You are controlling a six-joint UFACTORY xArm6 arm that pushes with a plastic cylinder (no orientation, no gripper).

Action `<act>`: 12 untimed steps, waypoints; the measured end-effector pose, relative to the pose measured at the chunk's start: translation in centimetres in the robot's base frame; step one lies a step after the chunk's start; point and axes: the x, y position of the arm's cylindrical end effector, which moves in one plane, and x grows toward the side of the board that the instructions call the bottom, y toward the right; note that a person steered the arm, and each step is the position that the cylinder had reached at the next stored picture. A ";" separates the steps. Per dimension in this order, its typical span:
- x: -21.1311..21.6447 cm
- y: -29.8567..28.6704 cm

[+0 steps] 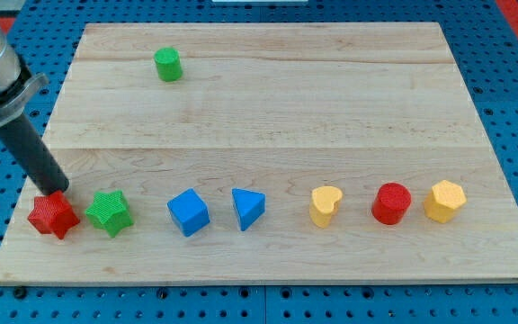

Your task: Slide the green circle towards the center of the board

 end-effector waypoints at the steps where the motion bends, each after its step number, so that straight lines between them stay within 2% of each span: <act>1: -5.4 -0.1; 4: -20.9 5.9; 6: -18.4 20.6; 7: -21.4 19.2; 8: -22.2 23.6; 10: -10.0 26.7; 11: -6.6 27.9; 12: -9.5 27.9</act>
